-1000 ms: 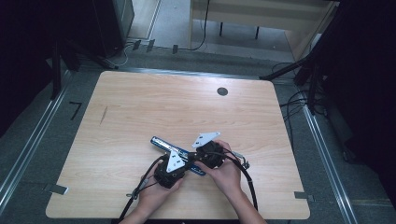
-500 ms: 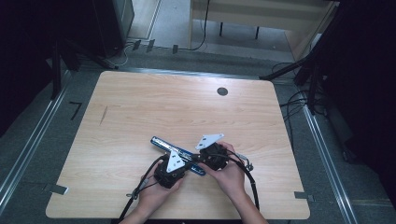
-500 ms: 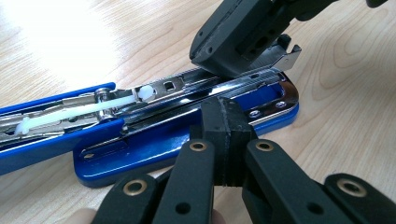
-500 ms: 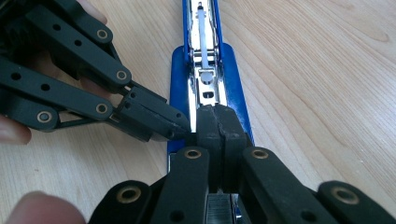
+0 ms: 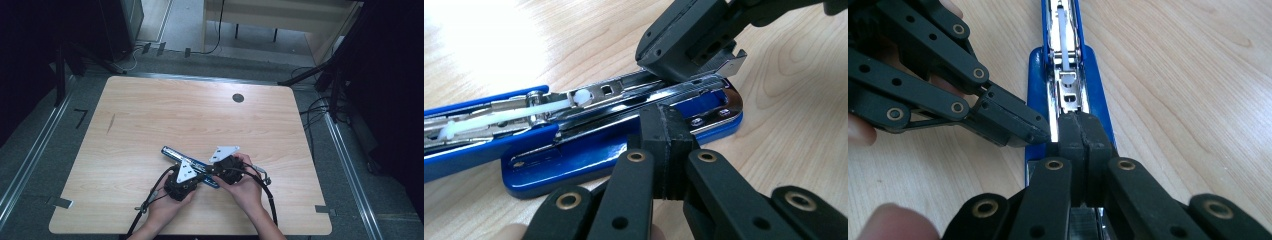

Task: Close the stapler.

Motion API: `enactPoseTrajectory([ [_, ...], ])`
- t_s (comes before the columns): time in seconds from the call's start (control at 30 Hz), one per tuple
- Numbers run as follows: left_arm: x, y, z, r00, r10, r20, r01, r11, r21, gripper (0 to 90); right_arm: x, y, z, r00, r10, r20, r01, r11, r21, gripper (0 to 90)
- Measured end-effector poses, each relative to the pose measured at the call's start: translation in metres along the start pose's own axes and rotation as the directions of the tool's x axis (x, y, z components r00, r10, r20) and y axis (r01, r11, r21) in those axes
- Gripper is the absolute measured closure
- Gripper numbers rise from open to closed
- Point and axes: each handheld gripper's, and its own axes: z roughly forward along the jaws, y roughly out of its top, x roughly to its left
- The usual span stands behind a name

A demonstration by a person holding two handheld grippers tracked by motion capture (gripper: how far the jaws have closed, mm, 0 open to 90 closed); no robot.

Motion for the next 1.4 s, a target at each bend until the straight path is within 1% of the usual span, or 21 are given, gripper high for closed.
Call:
enactPoseTrajectory([
  [0.17,0.002,-0.001,-0.002,1.0000,-0.008,0.005,0.008,0.9999,-0.009,90.0,0.000,0.002,-0.003,0.9999,0.010,0.003,-0.010,0.9992,-0.038,90.0],
  [0.27,0.005,-0.002,-0.004,0.9995,-0.033,0.002,0.033,0.9993,-0.018,90.0,0.000,0.003,-0.004,0.9998,0.008,-0.017,-0.009,0.9981,-0.061,90.0],
  [0.3,0.006,-0.003,-0.005,0.9994,-0.035,0.002,0.035,0.9991,-0.022,90.0,0.000,0.004,-0.004,0.9998,0.011,-0.020,-0.012,0.9978,-0.065,90.0],
  [0.4,0.008,-0.003,-0.009,0.9984,-0.055,-0.013,0.054,0.9979,-0.037,90.0,-0.001,0.005,-0.005,0.9995,0.015,-0.028,-0.017,0.9965,-0.082,90.0],
  [0.43,0.009,-0.003,-0.011,0.9980,-0.058,-0.025,0.057,0.9975,-0.042,90.0,-0.002,0.006,-0.004,0.9995,0.010,-0.029,-0.013,0.9956,-0.092,90.0],
  [0.47,0.010,-0.004,-0.012,0.9977,-0.060,-0.030,0.059,0.9975,-0.039,90.0,-0.001,0.007,-0.004,0.9994,0.013,-0.032,-0.016,0.9954,-0.094,90.0],
  [0.53,0.013,-0.004,-0.014,0.9962,-0.080,-0.035,0.079,0.9961,-0.039,90.0,-0.001,0.008,-0.003,0.9993,0.011,-0.034,-0.015,0.9948,-0.101,90.0],
  [0.57,0.015,-0.005,-0.015,0.9960,-0.072,-0.053,0.070,0.9970,-0.034,90.0,-0.001,0.009,-0.002,0.9994,0.008,-0.035,-0.012,0.9944,-0.105,90.0],
  [0.6,0.016,-0.005,-0.016,0.9952,-0.082,-0.054,0.080,0.9961,-0.037,90.0,0.000,0.009,-0.001,0.9993,0.009,-0.035,-0.013,0.9942,-0.107,90.0],
  [0.63,0.018,-0.005,-0.017,0.9946,-0.089,-0.053,0.087,0.9954,-0.039,90.0,0.001,0.009,-0.001,0.9996,0.009,-0.025,-0.012,0.9939,-0.110,90.0],
  [0.67,0.020,-0.005,-0.018,0.9933,-0.101,-0.057,0.099,0.9943,-0.041,90.0,0.001,0.010,0.000,0.9998,0.009,-0.019,-0.012,0.9936,-0.113,90.0],
  [0.7,0.022,-0.005,-0.020,0.9927,-0.103,-0.062,0.101,0.9940,-0.042,90.0,0.001,0.010,0.000,0.9998,0.012,-0.015,-0.013,0.9929,-0.118,90.0],
  [0.73,0.024,-0.005,-0.022,0.9922,-0.106,-0.065,0.103,0.9935,-0.048,90.0,0.001,0.010,0.001,0.9999,0.008,-0.015,-0.010,0.9923,-0.123,90.0],
  [0.8,0.028,-0.006,-0.024,0.9901,-0.115,-0.080,0.112,0.9927,-0.043,90.0,0.000,0.011,0.002,0.9996,0.016,-0.022,-0.019,0.9916,-0.128,90.0],
  [0.9,0.036,-0.010,-0.027,0.9855,-0.137,-0.100,0.134,0.9904,-0.036,90.0,0.000,0.012,0.005,0.9993,0.022,-0.031,-0.026,0.9906,-0.134,90.0],
  [1.0,0.044,-0.013,-0.029,0.9787,-0.165,-0.122,0.162,0.9861,-0.035,90.0,0.001,0.014,0.009,0.9994,0.021,-0.029,-0.025,0.9899,-0.140,90.0],
  [1.03,0.046,-0.013,-0.030,0.9781,-0.167,-0.125,0.164,0.9860,-0.032,90.0,0.001,0.015,0.010,0.9994,0.020,-0.028,-0.024,0.9895,-0.142,90.0],
  [1.07,0.047,-0.014,-0.030,0.9756,-0.176,-0.132,0.173,0.9844,-0.030,90.0,0.001,0.016,0.011,0.9995,0.021,-0.024,-0.024,0.9895,-0.142,90.0],
  [1.17,0.051,-0.016,-0.029,0.9740,-0.177,-0.142,0.177,0.9842,-0.015,90.0,0.002,0.020,0.016,0.9996,0.020,-0.020,-0.022,0.9891,-0.145,90.0],
  [1.3,0.052,-0.016,-0.028,0.9711,-0.186,-0.150,0.186,0.9825,-0.014,90.0,0.002,0.022,0.019,0.9994,0.017,-0.030,-0.021,0.9895,-0.143,90.0],
  [1.4,0.054,-0.015,-0.027,0.9692,-0.191,-0.155,0.192,0.9813,-0.012,90.0,0.001,0.023,0.023,0.9992,0.024,-0.031,-0.028,0.9897,-0.140,90.0],
])
